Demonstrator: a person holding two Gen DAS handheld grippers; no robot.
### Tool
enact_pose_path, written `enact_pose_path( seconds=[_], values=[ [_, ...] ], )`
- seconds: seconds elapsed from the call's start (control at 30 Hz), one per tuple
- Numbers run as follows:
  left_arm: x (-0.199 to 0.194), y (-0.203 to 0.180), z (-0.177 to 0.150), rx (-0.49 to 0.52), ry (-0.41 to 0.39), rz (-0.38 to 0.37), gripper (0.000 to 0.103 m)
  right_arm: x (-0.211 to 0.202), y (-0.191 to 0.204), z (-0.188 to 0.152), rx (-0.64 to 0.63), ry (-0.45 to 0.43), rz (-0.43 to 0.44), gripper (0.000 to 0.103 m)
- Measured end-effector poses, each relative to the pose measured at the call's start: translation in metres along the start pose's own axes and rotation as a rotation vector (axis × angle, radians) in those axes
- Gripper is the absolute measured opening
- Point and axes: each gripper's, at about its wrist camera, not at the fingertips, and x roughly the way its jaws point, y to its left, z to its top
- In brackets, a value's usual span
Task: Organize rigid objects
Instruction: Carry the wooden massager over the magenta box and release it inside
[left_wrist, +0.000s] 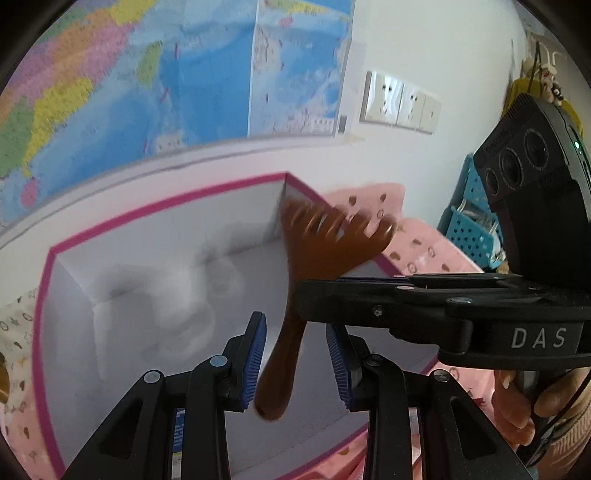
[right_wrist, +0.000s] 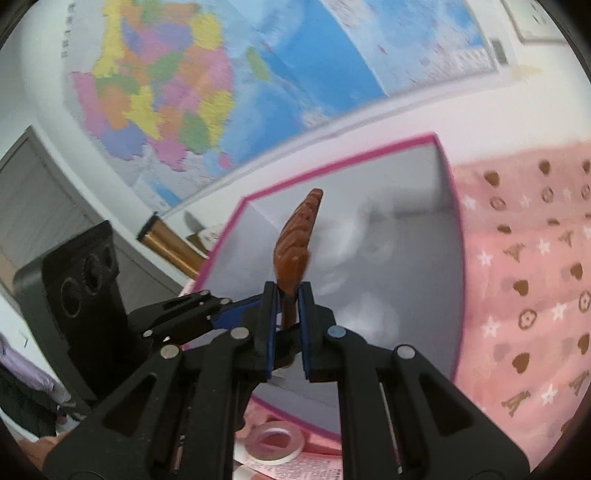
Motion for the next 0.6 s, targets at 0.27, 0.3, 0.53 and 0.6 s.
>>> enact_pose_path(
  seconds=[0.27,0.3,0.53,0.6],
  values=[
    [-0.004,-0.004,-0.009,-0.003,-0.008,0.021,0.035,-0.016,-0.003,-0.009,-0.013,-0.017,-0.134,0.029],
    [-0.006,-0.005,-0.009,-0.002,-0.014,0.023,0.035,-0.02,-0.001,-0.01,-0.022,-0.026,-0.136,0.032],
    [-0.047,-0.019,-0.027,0.02,-0.105,-0.028,0.05,-0.073,0.019,-0.046,-0.111,-0.086,-0.109,0.043],
    [-0.059,-0.026,-0.036,0.028,-0.126,-0.058,0.051,-0.086,0.019,-0.057,-0.113,-0.093,-0.105,0.043]
  ],
)
